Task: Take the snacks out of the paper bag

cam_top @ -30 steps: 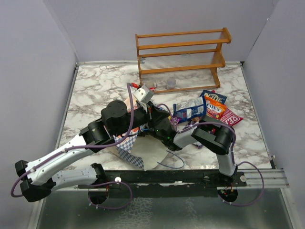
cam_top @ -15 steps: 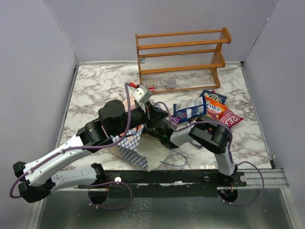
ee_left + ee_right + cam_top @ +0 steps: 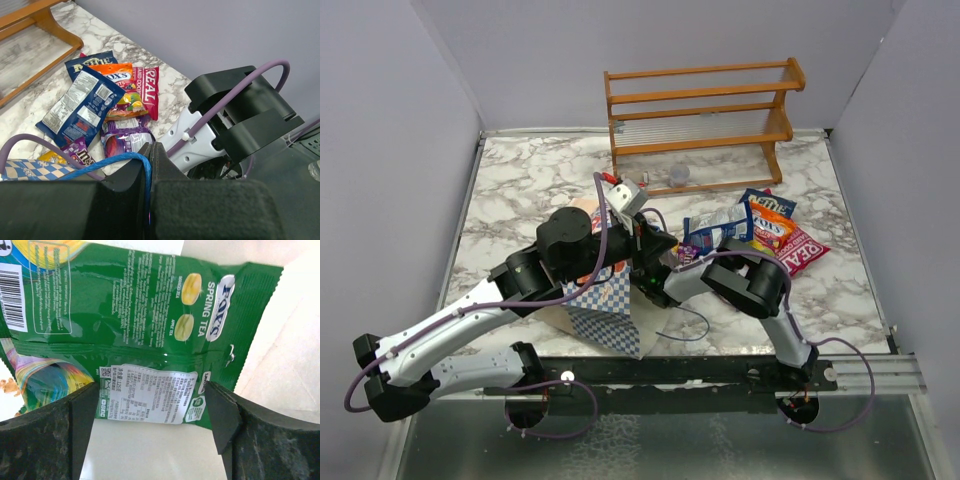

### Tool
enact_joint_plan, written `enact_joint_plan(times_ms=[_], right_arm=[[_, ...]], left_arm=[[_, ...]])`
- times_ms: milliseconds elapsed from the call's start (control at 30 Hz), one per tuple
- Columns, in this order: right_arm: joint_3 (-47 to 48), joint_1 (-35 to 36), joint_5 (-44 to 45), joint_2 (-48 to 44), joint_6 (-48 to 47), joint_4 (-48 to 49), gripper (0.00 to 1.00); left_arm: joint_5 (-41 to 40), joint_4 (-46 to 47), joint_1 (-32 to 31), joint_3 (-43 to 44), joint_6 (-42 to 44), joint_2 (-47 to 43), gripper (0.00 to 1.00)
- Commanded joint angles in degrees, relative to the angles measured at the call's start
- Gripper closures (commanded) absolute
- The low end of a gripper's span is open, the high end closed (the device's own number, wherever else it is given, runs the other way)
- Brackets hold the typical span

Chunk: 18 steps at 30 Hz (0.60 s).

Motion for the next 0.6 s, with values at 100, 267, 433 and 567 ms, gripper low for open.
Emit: enact_joint_plan(times_ms=[100,267,433,567], right_arm=[[2.6,-0.2,-0.5,4.7,4.5,0.4,0.2],[3.7,-0.5,-0.4,6.1,7.3,0.9,0.3],[5.1,-0.5,-2.0,7.1,6.9,-0.2,0.37],[5.6,-0.5,-1.8,7.4,6.9,-0.7,0.45]], left_arm=[[3.4,4.2,-0.4,3.4,0.0,-0.7,1.0],[3.1,3.9,-0.4,3.0,-0.7,-1.3,1.0],[2.9,3.8,-0.4,2.6,-1.0,-1.6,1.0],[3.1,3.5,-0.4,2.9,-0.9,-1.3,1.0]])
